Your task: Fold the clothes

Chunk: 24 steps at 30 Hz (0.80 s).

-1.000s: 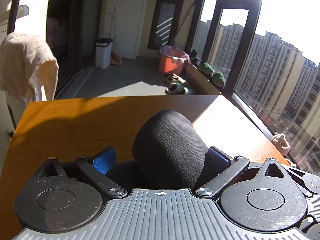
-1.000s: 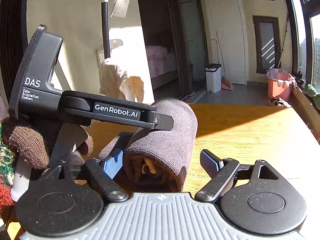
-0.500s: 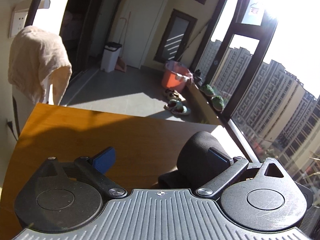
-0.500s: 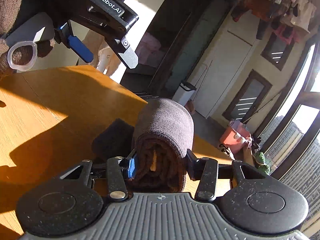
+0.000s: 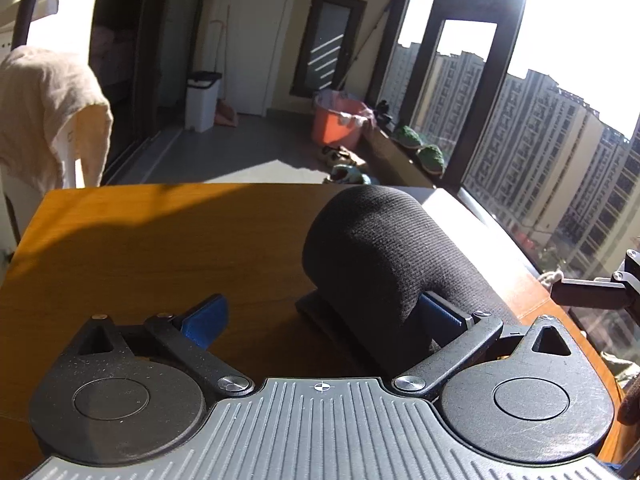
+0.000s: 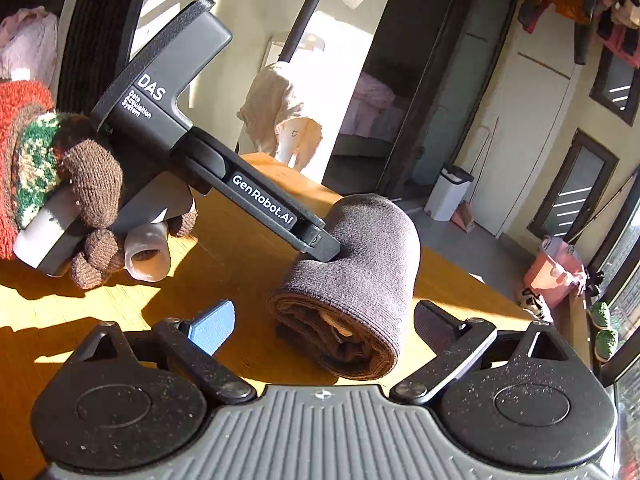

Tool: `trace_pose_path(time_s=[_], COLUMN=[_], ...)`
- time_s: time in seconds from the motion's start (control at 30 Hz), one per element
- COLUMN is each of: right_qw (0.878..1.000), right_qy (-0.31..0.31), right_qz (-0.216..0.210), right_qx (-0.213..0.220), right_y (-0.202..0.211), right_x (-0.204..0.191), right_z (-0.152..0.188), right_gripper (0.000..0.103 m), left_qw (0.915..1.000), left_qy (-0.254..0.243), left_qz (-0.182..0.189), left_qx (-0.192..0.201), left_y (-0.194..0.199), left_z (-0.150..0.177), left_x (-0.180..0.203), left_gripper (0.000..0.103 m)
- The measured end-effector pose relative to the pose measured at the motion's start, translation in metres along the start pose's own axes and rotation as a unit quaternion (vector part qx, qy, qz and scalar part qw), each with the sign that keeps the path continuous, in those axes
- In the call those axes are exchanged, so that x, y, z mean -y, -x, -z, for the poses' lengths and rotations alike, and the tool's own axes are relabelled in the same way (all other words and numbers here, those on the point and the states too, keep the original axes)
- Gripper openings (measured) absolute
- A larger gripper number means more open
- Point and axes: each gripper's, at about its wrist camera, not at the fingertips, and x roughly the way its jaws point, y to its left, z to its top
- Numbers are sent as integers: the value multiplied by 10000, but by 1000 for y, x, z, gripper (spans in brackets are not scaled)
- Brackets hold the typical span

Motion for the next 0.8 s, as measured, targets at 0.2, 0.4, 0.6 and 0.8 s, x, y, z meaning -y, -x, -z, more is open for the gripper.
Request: trace_pose_path(time_s=[0.2, 0.4, 0.6, 0.8], right_qw=[9827, 9544, 9645, 9641], right_qy=[-1851, -2981, -2634, -2649], right_qz=[22, 51, 195, 163], right_qx=[-76, -111, -56, -13], right_y=[-29, -49, -43, -31], right_x=[54, 81, 62, 80], right_z=[15, 27, 28, 25], right_gripper=[103, 103, 103, 103], left_qw=[9998, 9991, 9973, 9963], left_qy=[91, 41, 612, 724], left_qz=[95, -309, -248, -95], left_qx=[116, 271, 331, 463], left_y=[-7, -17, -10, -15], left_z=[0, -8, -7, 4], left_x=[-5, -13, -25, -16], left_gripper=[103, 103, 103, 103])
